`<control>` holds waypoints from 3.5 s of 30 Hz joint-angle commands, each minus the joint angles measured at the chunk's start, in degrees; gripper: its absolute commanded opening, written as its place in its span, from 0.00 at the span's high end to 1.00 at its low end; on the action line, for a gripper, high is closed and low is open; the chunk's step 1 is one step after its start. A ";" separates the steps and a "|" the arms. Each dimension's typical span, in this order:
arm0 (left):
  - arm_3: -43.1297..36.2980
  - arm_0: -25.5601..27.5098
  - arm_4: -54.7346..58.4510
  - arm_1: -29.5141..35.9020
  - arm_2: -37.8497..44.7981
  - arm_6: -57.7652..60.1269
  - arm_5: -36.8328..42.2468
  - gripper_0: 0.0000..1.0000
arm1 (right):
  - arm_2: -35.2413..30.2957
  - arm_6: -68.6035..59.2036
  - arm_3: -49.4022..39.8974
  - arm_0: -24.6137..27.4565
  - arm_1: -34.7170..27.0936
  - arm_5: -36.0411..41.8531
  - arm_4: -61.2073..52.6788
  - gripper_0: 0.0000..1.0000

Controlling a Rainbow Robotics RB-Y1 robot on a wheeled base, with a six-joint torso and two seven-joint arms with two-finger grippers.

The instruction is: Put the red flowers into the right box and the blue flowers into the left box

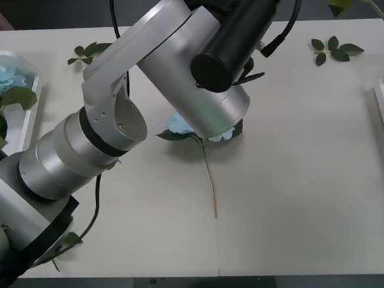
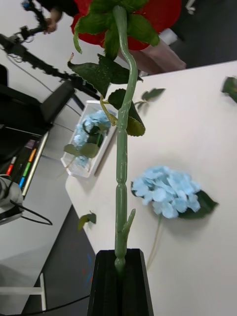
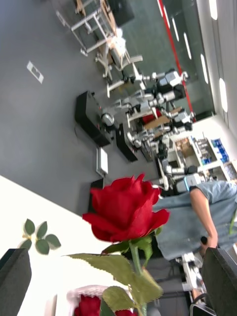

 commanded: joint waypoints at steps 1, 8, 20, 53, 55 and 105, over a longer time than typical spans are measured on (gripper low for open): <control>-6.45 2.95 7.90 2.79 2.51 -12.07 -0.50 0.00 | -0.79 -1.07 1.35 2.67 -5.26 -0.34 0.61 1.00; -13.92 9.63 21.62 5.51 6.38 -33.86 5.66 0.00 | -1.32 -0.81 5.30 6.98 -10.35 -1.21 2.54 1.00; -22.36 23.69 30.58 5.78 10.24 -64.01 20.33 0.00 | -4.40 -0.54 5.74 7.42 -12.73 -0.78 22.67 1.00; 5.42 29.14 13.35 -6.53 -0.30 -67.53 26.14 0.00 | -12.13 2.01 -2.08 24.82 -12.73 -17.91 44.20 1.00; 7.79 28.09 13.35 -7.23 -0.92 -65.77 25.96 0.00 | -12.04 2.09 -2.17 25.70 -12.73 -19.67 44.38 1.00; 34.51 19.47 3.69 -10.31 -3.38 -59.53 0.12 1.00 | -1.23 9.56 -12.80 15.59 -4.73 -10.36 32.78 0.00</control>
